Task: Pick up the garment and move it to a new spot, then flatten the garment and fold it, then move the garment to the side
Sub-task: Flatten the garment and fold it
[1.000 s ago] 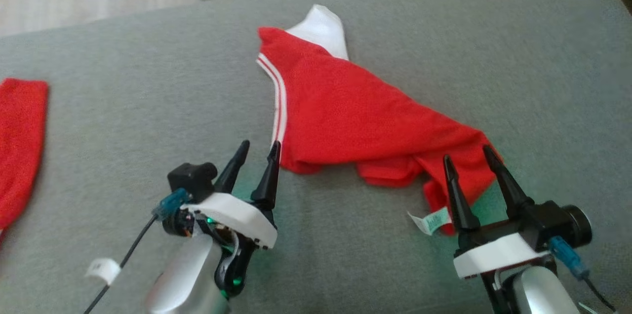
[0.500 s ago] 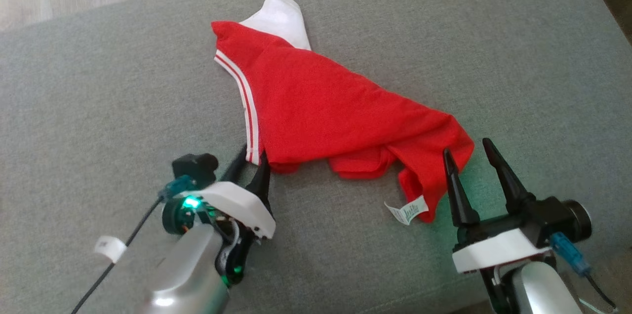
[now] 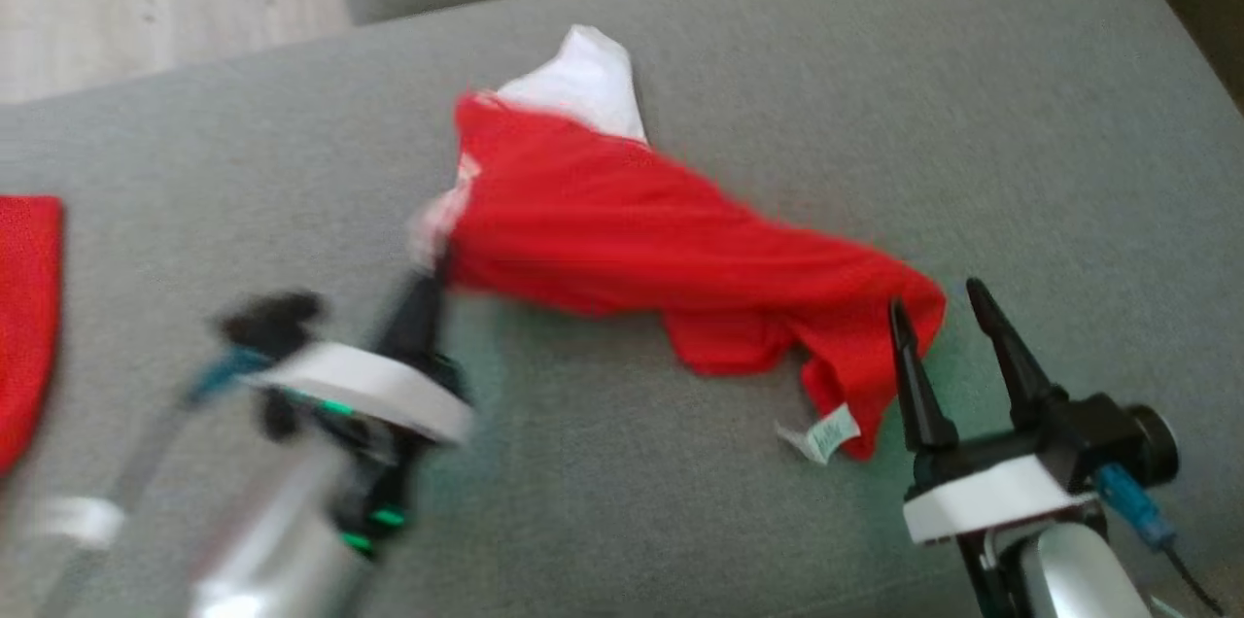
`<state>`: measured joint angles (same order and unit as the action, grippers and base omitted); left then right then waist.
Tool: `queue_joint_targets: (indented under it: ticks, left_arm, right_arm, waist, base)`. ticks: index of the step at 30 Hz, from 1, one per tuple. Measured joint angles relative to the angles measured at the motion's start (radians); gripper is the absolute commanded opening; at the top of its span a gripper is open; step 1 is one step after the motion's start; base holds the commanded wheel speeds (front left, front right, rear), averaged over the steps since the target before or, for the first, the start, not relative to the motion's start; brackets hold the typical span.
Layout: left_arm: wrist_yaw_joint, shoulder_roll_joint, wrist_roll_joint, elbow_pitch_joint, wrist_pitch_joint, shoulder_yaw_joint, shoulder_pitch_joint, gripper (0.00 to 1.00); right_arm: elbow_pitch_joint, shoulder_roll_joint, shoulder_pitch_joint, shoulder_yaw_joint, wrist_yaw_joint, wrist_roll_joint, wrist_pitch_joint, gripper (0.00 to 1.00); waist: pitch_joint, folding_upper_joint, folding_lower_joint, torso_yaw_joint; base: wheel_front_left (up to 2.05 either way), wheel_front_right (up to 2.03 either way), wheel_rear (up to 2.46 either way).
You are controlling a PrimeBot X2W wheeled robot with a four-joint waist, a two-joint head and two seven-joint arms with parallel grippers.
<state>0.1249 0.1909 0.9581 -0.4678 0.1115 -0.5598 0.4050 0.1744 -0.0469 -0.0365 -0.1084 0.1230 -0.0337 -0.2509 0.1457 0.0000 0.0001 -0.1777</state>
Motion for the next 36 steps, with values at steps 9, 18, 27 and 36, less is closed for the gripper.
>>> queue_joint_targets:
  ticks: [9, 18, 27, 36]
  left_arm:
    - [-0.060, 0.235, 0.180, 0.413, -0.222, 0.173, 0.002, 0.00]
    - [-0.138, 0.362, 0.221, 0.553, -0.422, 0.216, 0.185, 0.00]
    - [-0.165, 0.233, 0.197, 0.592, -0.523, 0.018, 0.293, 0.00]
    - [-0.147, -0.057, 0.149, 0.365, -0.479, -0.217, 0.260, 0.00]
  right_arm:
    - [0.007, 0.000, 0.042, -0.016, 0.000, -0.001, 0.000, 1.00]
    - [0.020, 0.000, 0.042, -0.033, 0.000, -0.011, 0.000, 1.00]
    - [0.022, 0.000, 0.039, -0.051, 0.000, -0.037, 0.000, 1.00]
    - [0.012, 0.000, -0.034, -0.108, 0.000, -0.085, 0.000, 1.00]
  waist:
    - [-0.084, 0.0000, -0.0002, 0.065]
    - [-0.105, 0.0000, -0.0001, 0.076]
    - [-0.104, 0.0000, -0.0001, 0.024]
    - [-0.033, 0.0000, 0.0000, -0.071]
  base:
    - [0.00, 0.00, 0.00]
    - [0.00, 0.00, 0.00]
    - [0.00, 0.00, 0.00]
    - [0.00, 0.00, 0.00]
